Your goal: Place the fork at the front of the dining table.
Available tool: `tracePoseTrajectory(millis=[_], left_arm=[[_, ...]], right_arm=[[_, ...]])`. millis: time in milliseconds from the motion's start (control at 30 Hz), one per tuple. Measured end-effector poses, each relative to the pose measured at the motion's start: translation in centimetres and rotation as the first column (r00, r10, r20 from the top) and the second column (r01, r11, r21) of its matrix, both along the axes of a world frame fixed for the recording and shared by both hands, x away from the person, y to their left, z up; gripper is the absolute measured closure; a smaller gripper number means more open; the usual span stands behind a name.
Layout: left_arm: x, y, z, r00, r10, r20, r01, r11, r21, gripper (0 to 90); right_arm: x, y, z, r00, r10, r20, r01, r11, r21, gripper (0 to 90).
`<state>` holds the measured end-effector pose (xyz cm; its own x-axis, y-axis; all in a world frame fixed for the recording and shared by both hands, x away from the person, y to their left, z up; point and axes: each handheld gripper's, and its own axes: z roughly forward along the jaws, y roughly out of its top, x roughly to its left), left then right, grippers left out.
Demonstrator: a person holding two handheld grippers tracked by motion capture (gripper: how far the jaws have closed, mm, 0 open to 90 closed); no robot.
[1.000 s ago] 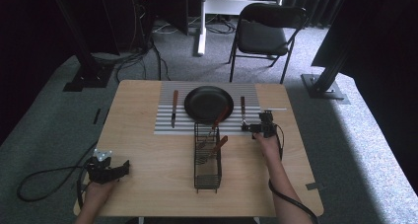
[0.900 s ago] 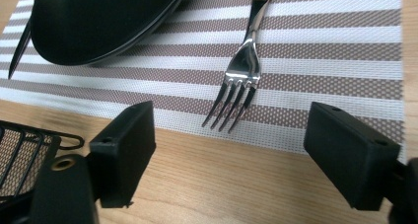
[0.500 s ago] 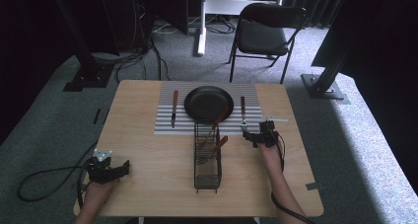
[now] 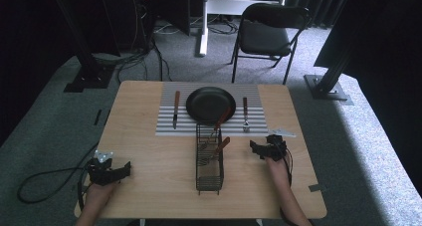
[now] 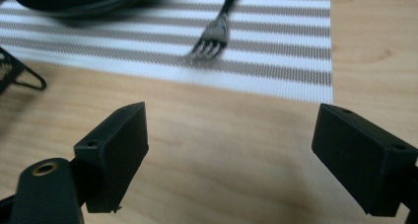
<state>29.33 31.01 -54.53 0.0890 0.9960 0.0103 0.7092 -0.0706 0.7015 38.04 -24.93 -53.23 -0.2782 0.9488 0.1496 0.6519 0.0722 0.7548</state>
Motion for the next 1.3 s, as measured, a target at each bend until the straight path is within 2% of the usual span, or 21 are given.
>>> tracePoseTrajectory(millis=[400,533,733,867,1000,1067,1200,1300], left_arm=[[0.0,0.0,0.0,1.0000,0.000,0.000,0.000,1.0000,0.000,9.2],[0.0,0.0,0.0,1.0000,0.000,0.000,0.000,1.0000,0.000,9.2],[0.0,0.0,0.0,1.0000,0.000,0.000,0.000,1.0000,0.000,9.2],[0.0,0.0,0.0,1.0000,0.000,0.000,0.000,1.0000,0.000,9.2],[0.0,0.0,0.0,1.0000,0.001,0.002,-0.001,1.0000,-0.001,9.2],[0.0,0.0,0.0,1.0000,0.001,0.001,-0.001,1.0000,-0.001,9.2],[0.0,0.0,0.0,1.0000,0.001,0.000,-0.001,1.0000,-0.001,9.2],[0.0,0.0,0.0,1.0000,0.001,0.000,-0.001,1.0000,-0.001,9.2]], right_arm=[[-2.8,-1.0,-0.6,0.9990,-0.040,0.020,0.041,0.9978,-0.052,13.5],[-3.8,-1.6,-0.7,0.9980,-0.057,0.025,0.059,0.9971,-0.048,13.5],[-5.4,-2.6,-0.8,0.9956,-0.083,0.042,0.087,0.9924,-0.087,13.5],[-6.5,-3.4,-1.0,0.9939,-0.101,0.043,0.105,0.9902,-0.092,13.5],[-7.7,-4.0,-1.1,0.9900,-0.127,0.063,0.133,0.9838,-0.120,13.5],[-8.2,-4.4,-1.2,0.9851,-0.154,0.077,0.162,0.9802,-0.114,13.5],[-8.9,-5.2,-1.4,0.9787,-0.190,0.079,0.198,0.9740,-0.111,13.5],[-9.5,-5.6,-1.4,0.9758,-0.204,0.079,0.213,0.9683,-0.130,13.5]])
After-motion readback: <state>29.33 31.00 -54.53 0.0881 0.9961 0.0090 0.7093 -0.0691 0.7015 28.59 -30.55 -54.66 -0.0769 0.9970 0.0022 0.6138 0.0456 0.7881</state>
